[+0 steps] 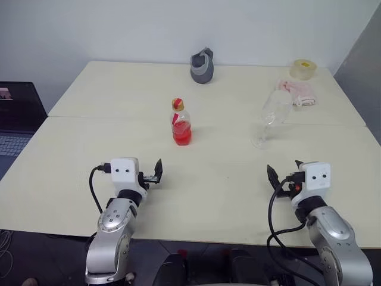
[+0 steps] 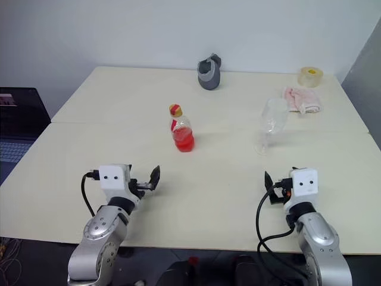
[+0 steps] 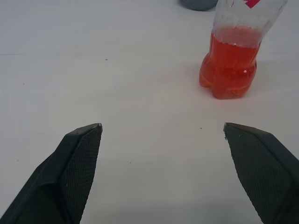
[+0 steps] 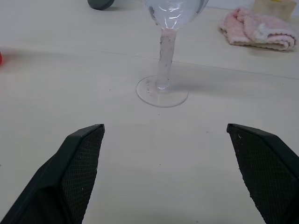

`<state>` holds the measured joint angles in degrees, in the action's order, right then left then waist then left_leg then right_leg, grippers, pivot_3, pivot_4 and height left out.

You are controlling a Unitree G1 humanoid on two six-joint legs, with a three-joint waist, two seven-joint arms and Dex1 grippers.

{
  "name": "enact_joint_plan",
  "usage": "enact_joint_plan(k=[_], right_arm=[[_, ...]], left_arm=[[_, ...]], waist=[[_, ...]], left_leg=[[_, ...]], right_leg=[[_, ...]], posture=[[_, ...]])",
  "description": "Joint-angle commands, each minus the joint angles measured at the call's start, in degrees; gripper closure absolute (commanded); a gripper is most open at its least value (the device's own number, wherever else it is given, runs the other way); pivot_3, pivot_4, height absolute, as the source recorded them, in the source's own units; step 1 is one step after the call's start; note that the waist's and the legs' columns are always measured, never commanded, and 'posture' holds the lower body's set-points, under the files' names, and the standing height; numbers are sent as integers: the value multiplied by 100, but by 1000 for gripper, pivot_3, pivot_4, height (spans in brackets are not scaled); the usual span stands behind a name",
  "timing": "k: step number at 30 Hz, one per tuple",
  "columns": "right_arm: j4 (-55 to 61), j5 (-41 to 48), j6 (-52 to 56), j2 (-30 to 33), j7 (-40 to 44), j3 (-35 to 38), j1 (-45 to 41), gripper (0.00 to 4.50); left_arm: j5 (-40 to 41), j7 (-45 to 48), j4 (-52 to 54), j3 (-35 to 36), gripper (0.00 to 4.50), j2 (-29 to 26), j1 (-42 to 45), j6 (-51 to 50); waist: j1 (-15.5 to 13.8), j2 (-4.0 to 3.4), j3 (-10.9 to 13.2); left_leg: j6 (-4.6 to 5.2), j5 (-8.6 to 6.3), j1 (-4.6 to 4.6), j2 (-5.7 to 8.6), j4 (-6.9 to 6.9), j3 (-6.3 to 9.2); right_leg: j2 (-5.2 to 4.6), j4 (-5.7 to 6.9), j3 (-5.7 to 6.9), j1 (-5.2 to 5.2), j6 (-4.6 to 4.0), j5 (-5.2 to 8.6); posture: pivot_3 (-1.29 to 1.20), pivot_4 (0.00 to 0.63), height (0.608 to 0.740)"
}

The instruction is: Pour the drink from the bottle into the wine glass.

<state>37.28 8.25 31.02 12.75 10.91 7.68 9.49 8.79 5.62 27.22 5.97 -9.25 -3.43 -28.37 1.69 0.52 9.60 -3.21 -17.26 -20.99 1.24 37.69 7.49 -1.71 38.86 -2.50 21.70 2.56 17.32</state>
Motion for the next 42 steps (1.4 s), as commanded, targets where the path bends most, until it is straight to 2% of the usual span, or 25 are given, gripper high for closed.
enact_joint_plan(k=[1, 18, 29, 33, 42], right_arm=[[110, 33, -99, 3, -35, 41, -43, 0], [113, 168, -97, 130, 125, 122, -119, 0], [161, 578, -125, 446, 609, 172, -110, 0], [121, 853, -155, 629, 897, 251, -174, 0], [184, 2215, -239, 1093, 2164, 295, -497, 0]], left_arm=[[-183, -12, 117, -79, 26, -137, 4, 3], [-33, 4, 156, -6, 26, -4, 67, 58], [-13, 172, 36, -47, 26, -73, 171, 51], [-135, 480, -237, -174, 26, -360, 390, 286], [40, 1016, -1294, -105, 26, -614, 1287, 808]], waist=[[-1, 0, 0], [-1, 0, 0], [-1, 0, 0], [-1, 0, 0], [2, 1, 1]], left_leg=[[0, 0, 0, 0, 0, 0], [1, 0, 0, 0, 0, 0], [7, -4, 0, 1, 0, 0], [8, -4, 0, 4, 1, 0], [10, -5, 2, 5, 4, 0]], right_leg=[[0, 0, 0, 0, 0, 0], [0, 0, 0, 0, 0, 0], [0, 0, 1, -1, 0, 0], [1, 0, 2, -2, 0, 0], [3, 1, 5, -5, -1, -1]], posture=[[0, 150, 740], [0, 150, 740], [0, 150, 740], [0, 150, 740], [0, 150, 740]])
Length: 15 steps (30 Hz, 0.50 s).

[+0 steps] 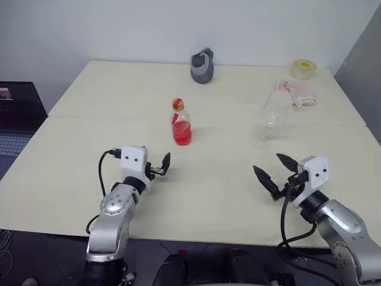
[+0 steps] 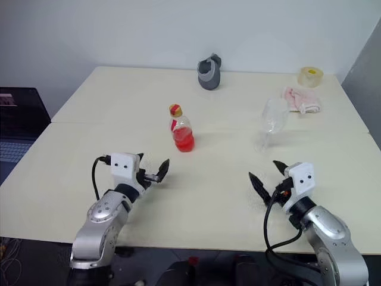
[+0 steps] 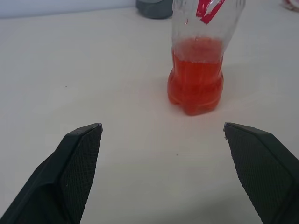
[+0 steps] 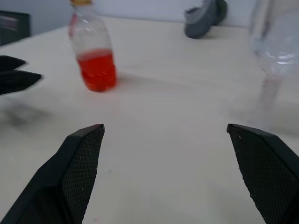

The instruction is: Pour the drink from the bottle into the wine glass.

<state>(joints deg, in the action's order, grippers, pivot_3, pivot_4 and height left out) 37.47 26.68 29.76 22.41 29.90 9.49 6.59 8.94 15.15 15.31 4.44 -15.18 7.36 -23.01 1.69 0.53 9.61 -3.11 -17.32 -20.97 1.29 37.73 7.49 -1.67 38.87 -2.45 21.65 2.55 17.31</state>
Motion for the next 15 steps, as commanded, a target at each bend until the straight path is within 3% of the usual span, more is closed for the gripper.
enact_joint_plan(k=[1, 15], right_arm=[[126, 417, -119, 166, 296, 113, -280, 0], [-208, 180, -289, 338, 248, -157, -637, 0]], left_arm=[[17, 90, -195, 23, 26, -22, 285, 303], [86, 680, -1462, -115, 26, -72, 1110, 715]], waist=[[1, 0, 0], [-5, 3, 1]], left_leg=[[0, 0, 0, 0, 1, 0], [-11, 7, -2, -1, 6, 3]], right_leg=[[0, 0, -1, 0, 0, 0], [-2, 0, 1, 0, 0, 0]], posture=[[0, 150, 740], [0, 150, 740]])
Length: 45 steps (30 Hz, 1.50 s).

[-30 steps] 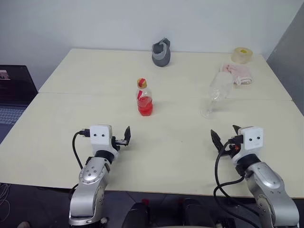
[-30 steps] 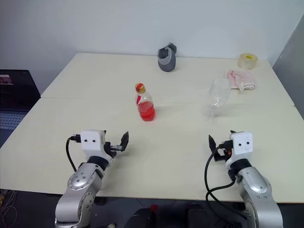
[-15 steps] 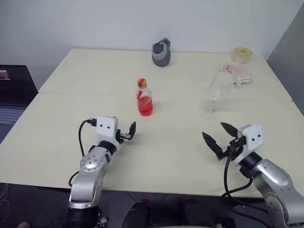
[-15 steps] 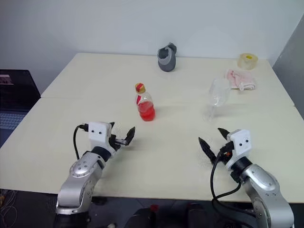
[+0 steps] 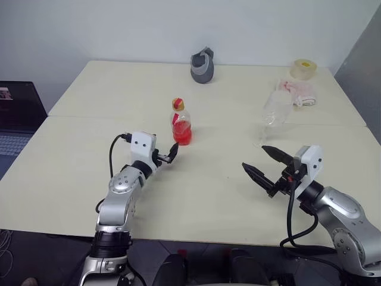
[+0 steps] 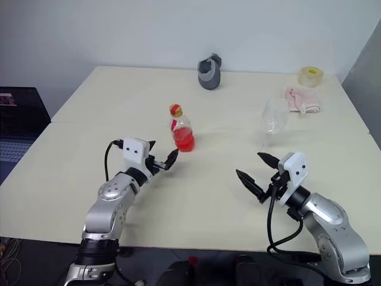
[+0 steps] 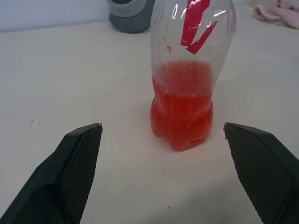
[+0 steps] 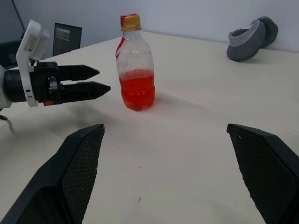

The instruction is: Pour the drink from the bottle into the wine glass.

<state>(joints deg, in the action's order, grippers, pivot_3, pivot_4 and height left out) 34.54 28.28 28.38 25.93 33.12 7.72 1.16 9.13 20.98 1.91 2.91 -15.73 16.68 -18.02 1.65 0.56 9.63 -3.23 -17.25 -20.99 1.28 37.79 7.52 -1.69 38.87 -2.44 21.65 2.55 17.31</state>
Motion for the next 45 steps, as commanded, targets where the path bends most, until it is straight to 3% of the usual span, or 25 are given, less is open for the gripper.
enact_joint_plan(k=[1, 16, 28, 45], right_arm=[[88, 19, -150, -23, -90, 10, -103, 0], [29, 60, -124, 78, -298, 173, -298, 0], [6, 122, -83, 103, -325, 177, -360, 0], [141, 315, 30, 228, -349, 299, -243, 0]], left_arm=[[69, 113, -201, 49, 26, -16, 224, 252], [190, 814, -1486, -88, 26, 38, 1148, 672], [187, 783, -2467, 56, 26, 176, 1830, 1098], [154, 1010, -4700, 121, 26, 510, 2898, 2516]], waist=[[-1, 0, 0], [0, 1, 0], [3, 2, 1], [3, 6, 3]], left_leg=[[0, 0, 0, 0, 0, 1], [-3, 2, -1, 2, 5, 2], [-2, 2, -2, 3, 6, 3], [-1, 1, -3, 12, 8, 1]], right_leg=[[0, 0, 1, 0, 0, 0], [0, 4, 2, 1, 0, 0], [0, 5, 2, 2, 0, 0], [0, 7, 3, 3, 1, 0]], posture=[[0, 150, 740], [0, 150, 740], [0, 150, 740], [0, 150, 740]])
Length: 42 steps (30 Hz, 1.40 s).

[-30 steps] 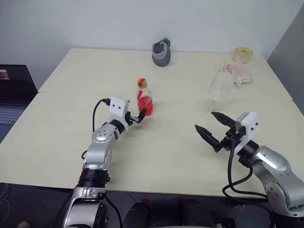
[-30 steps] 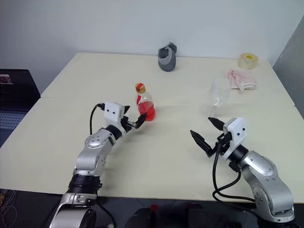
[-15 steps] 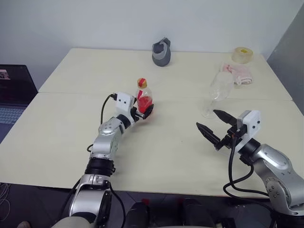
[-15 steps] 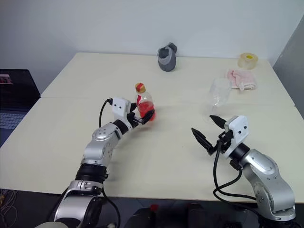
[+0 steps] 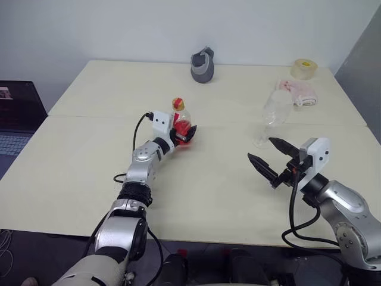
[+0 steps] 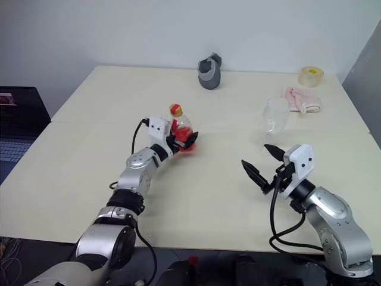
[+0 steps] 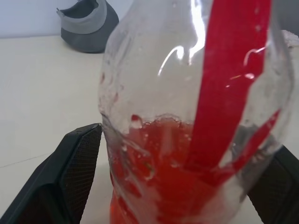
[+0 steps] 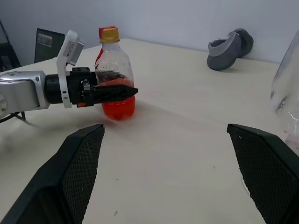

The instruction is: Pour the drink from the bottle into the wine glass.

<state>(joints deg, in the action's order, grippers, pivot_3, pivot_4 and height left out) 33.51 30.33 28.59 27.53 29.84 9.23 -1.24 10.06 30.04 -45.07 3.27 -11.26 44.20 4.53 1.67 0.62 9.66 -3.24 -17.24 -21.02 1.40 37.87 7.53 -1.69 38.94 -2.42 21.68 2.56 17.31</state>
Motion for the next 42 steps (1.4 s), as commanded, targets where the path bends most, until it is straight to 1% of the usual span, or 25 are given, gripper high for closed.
enact_joint_plan(k=[1, 8, 11, 14, 16, 18, 19, 24, 27, 29, 31, 37, 40, 42], right_arm=[[256, 124, 13, 82, -23, 157, 12, 0], [280, 161, 39, 137, -24, 167, 22, 0], [290, 167, 49, 143, -23, 166, 31, 0], [290, 172, 55, 141, -29, 154, 22, 0], [290, 178, 56, 136, -34, 146, 18, 0], [288, 180, 51, 133, -30, 138, 23, 0], [284, 178, 47, 131, -29, 134, 25, 0], [253, 132, 46, 116, -58, 81, -29, 0], [276, 62, 219, 144, -185, -65, -249, 0], [242, -16, 429, 121, -341, -270, -599, 0], [120, 56, 716, -50, -557, -459, -1064, 0], [-578, 21, 1003, -540, -677, -947, -2491, 0], [-861, 194, 1176, -709, -644, -915, -2868, 0], [-983, 193, 1223, -734, -605, -906, -3000, 0]], left_arm=[[72, 121, -20, 95, 26, 83, 150, 303], [77, 205, -207, 188, 26, 149, 260, 466], [92, 218, -307, 250, 579, 141, 314, 547], [93, 234, -329, 284, 1497, 137, 317, 564], [91, 243, -325, 294, 2024, 136, 310, 564], [92, 243, -315, 297, 2388, 135, 303, 556], [93, 242, -302, 298, 2492, 135, 297, 547], [89, 286, -4, 250, 2575, 85, 182, 381], [117, 491, 572, 119, 2575, 29, -17, 50], [86, 742, 1004, -48, 2575, -40, -146, -142], [-2, 1005, 1246, -240, 2576, -127, -213, -207], [51, 1722, 1332, -554, 2577, -149, -71, -260], [74, 1913, 1316, -622, 2577, -113, 22, -236], [54, 1975, 1262, -644, 2577, -92, 67, -154]], waist=[[1, 0, 0], [2, 0, 0], [1, 1, 1], [3, 2, 1], [3, 2, 1], [3, 2, 1], [3, 2, 1], [6, 2, 1], [22, 2, 1], [28, 2, 1], [34, 2, 1], [22, 2, 1], [13, 2, 1], [13, 2, 1]], left_leg=[[0, 0, 0, 0, 0, 0], [1, 0, 0, 0, 1, 0], [1, 0, -1, 1, 2, 1], [1, 0, -1, 1, 2, 0], [1, 0, -1, 1, 2, 1], [1, 0, -1, 1, 2, 0], [1, 0, -1, 1, 2, 1], [0, 0, -1, 0, 2, 1], [0, 1, -2, -2, 2, 0], [-2, 2, -2, -5, 2, 0], [-2, 2, -2, -5, 2, 1], [-8, 5, -6, -3, 4, 3], [-8, 5, -17, -5, 6, 7], [-9, 6, -49, -7, 13, 14]], right_leg=[[0, 0, 0, 0, 0, 0], [1, 2, 0, 1, 0, 0], [1, 2, 1, 1, 0, 0], [1, 2, 1, 1, 0, 0], [2, 2, 1, 2, 0, 0], [2, 2, 1, 2, 0, 0], [2, 2, 1, 2, 0, 0], [2, 2, 1, 2, 0, 0], [2, 3, -1, 4, 0, 0], [2, 6, -3, 6, -1, 0], [5, 8, -4, 8, -1, -1], [6, 7, -3, 13, -2, -1], [4, 5, 1, 22, -2, -1], [2, 8, 7, 50, -3, -2]], posture=[[0, 150, 740], [0, 150, 740], [0, 150, 740], [0, 150, 740], [0, 150, 740], [0, 150, 740], [0, 150, 740], [0, 150, 740], [0, 150, 740], [0, 150, 740], [0, 150, 740], [0, 150, 740], [0, 150, 740], [0, 150, 740]])
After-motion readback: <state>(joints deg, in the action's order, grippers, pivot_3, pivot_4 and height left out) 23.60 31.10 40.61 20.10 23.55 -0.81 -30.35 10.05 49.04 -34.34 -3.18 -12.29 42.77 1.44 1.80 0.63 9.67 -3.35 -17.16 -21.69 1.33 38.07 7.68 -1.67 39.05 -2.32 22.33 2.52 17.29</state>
